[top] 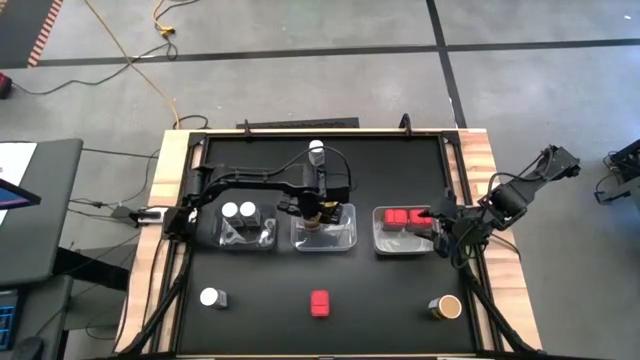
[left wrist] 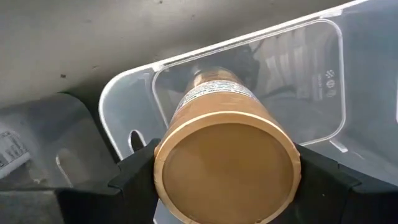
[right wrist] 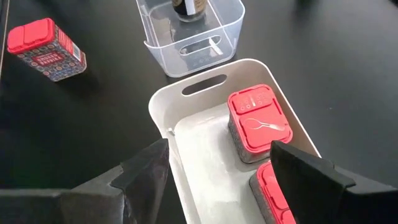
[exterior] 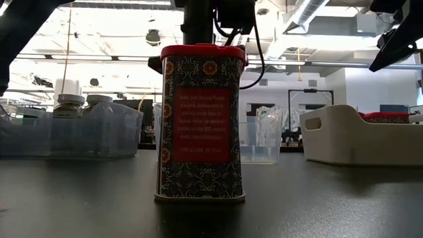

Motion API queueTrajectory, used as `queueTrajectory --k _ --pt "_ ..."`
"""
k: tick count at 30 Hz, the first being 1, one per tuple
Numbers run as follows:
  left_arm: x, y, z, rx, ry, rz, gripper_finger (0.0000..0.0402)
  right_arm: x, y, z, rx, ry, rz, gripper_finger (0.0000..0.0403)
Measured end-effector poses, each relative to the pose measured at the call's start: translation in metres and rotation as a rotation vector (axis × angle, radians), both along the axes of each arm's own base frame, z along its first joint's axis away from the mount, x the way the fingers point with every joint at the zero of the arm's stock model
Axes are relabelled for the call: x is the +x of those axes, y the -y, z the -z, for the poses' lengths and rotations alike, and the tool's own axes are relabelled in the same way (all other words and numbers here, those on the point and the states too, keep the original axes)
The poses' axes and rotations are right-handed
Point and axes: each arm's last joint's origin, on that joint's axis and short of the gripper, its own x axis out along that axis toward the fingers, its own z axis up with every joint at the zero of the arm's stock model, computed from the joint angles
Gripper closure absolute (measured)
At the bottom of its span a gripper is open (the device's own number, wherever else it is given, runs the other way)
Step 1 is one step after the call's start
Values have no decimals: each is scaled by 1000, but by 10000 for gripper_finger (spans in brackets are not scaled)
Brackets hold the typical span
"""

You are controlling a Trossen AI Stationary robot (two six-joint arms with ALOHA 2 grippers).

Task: Sort spices by type
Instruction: Put the left gold seasoning bottle into the transparent bin

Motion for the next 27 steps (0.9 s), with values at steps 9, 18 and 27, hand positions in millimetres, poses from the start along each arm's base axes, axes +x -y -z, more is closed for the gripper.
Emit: queueTrajectory --k 9,18,27 --pt "0 -5 0 23 -1 10 117 0 0 0 -2 0 -1 97" --pt "0 -5 0 22 -3 10 108 0 0 0 -3 -2 -1 97" --pt "0 -4 0 21 -2 16 107 -1 0 0 -7 -8 -2 97"
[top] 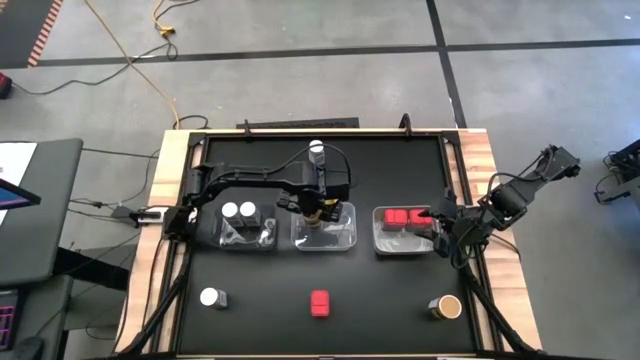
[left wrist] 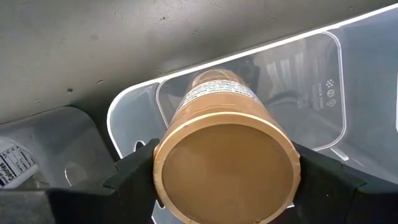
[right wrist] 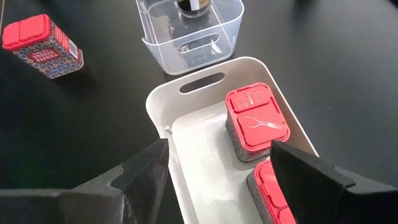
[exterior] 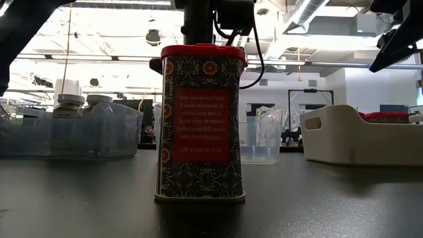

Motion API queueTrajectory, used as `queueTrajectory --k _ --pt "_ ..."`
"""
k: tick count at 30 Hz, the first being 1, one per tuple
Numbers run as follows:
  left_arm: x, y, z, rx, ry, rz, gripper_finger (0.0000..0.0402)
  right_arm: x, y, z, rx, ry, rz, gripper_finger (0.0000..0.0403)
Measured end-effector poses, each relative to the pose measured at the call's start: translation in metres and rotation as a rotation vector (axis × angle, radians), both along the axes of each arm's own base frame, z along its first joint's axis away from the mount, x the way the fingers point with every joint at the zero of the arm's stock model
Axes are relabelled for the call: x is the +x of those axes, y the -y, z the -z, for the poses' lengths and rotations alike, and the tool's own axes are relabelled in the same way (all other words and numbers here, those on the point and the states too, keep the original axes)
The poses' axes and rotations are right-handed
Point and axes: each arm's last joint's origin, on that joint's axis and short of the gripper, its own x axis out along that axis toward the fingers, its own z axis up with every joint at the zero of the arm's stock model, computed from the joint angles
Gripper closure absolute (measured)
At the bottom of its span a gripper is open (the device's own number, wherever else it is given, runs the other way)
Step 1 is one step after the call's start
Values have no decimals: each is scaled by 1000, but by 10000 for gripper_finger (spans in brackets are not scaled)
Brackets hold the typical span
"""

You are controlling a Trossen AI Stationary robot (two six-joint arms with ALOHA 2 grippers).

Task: Sort spices by type
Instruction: Put the left gold seasoning bottle into the transparent bin

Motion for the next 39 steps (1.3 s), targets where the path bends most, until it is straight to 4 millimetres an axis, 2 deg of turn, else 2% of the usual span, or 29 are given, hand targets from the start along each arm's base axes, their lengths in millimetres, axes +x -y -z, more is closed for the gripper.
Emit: queueTrajectory --k 39 --pt "1 4 0 37 5 -18 107 0 0 0 -3 -4 0 97"
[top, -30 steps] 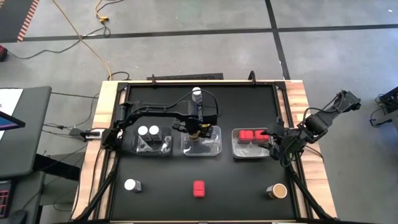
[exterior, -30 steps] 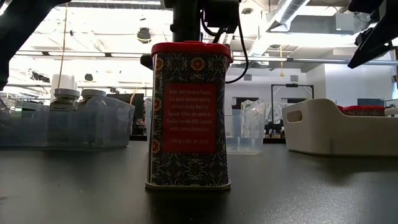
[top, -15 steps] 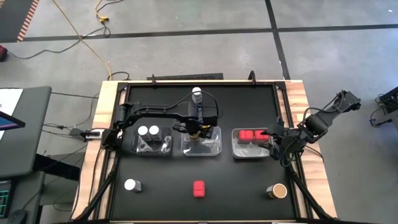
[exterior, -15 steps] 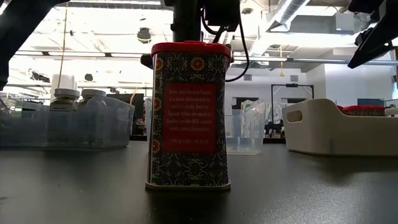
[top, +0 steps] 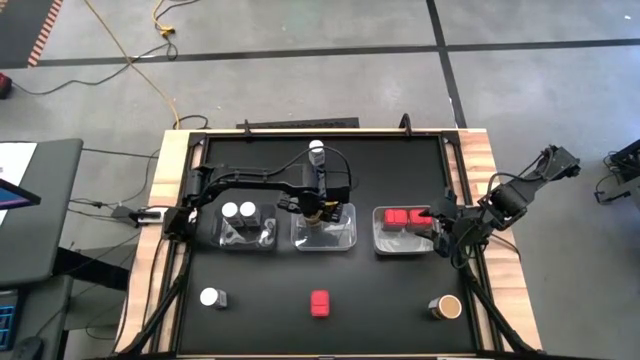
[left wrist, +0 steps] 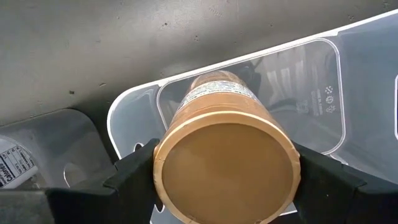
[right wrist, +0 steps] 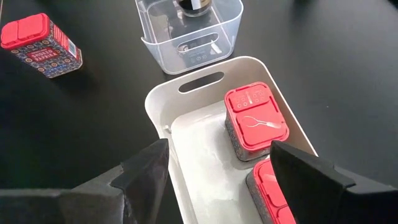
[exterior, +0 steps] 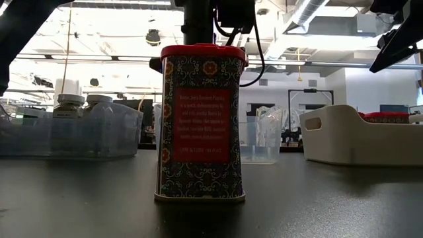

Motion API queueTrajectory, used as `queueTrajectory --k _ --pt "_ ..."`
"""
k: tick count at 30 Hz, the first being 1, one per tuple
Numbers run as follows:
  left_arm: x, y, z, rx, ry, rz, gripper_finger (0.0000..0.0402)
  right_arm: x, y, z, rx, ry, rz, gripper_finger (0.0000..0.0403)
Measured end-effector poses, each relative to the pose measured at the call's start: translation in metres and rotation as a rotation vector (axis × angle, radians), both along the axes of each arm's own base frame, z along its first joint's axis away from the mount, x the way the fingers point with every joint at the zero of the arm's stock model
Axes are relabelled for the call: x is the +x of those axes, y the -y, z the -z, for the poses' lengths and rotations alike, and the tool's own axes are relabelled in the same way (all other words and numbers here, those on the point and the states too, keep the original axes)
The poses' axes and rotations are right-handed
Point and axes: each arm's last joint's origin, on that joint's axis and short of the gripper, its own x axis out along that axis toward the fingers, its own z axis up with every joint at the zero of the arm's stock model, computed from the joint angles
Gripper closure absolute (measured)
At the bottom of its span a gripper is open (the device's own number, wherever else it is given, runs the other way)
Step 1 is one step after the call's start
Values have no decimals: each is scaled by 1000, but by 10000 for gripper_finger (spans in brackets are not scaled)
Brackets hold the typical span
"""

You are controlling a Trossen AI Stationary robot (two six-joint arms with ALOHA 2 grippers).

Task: Sort spices by type
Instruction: Put the left gold seasoning bottle into the transparent bin

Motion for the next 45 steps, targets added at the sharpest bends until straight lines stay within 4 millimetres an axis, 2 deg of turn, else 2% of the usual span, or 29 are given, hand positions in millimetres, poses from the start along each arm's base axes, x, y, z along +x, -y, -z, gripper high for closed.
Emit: queueTrajectory --k 45 --pt "-1 0 0 13 -7 -23 106 0 0 0 8 -5 -7 97"
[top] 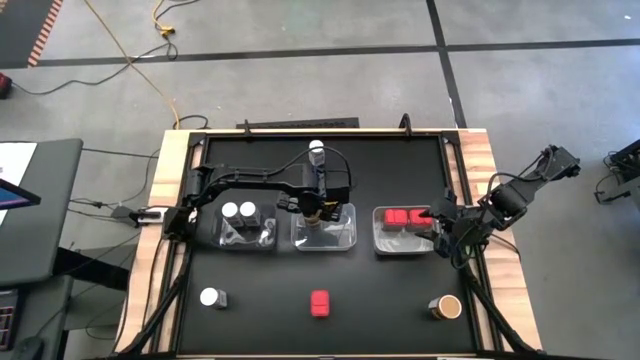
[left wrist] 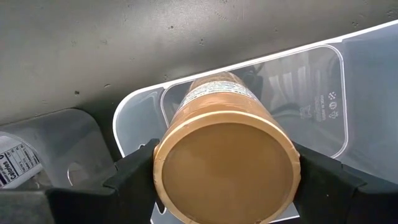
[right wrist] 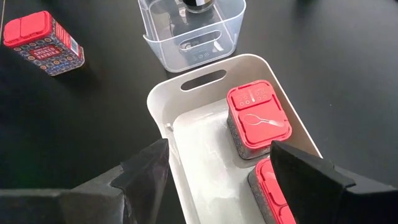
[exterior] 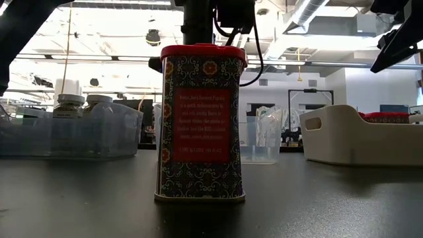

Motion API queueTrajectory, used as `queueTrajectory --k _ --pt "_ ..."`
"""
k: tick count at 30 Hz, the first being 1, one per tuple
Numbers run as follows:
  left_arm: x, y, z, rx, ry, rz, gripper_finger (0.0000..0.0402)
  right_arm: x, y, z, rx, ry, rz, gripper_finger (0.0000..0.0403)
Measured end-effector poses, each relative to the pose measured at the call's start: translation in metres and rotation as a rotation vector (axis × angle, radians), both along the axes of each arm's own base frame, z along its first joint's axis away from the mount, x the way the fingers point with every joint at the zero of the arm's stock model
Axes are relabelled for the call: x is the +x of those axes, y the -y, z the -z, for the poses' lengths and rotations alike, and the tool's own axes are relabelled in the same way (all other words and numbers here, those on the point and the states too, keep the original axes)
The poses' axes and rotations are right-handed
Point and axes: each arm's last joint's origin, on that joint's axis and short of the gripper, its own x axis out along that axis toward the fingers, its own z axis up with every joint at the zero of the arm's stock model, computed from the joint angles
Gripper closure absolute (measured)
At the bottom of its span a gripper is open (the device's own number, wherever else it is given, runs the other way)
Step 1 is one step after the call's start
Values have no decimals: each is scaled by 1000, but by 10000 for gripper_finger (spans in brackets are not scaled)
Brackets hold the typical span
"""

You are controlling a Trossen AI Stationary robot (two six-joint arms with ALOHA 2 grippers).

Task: Sort spices by type
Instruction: Put the left gold seasoning bottle into the transparent bin

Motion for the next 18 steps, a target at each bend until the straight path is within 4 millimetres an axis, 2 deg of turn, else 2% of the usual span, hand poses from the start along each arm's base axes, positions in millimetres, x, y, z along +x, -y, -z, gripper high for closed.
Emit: queueTrajectory --k 7,18 --pt "0 0 0 1 -1 6 105 0 0 0 0 0 0 97" --pt "0 0 0 1 0 6 68 0 0 0 0 0 0 97"
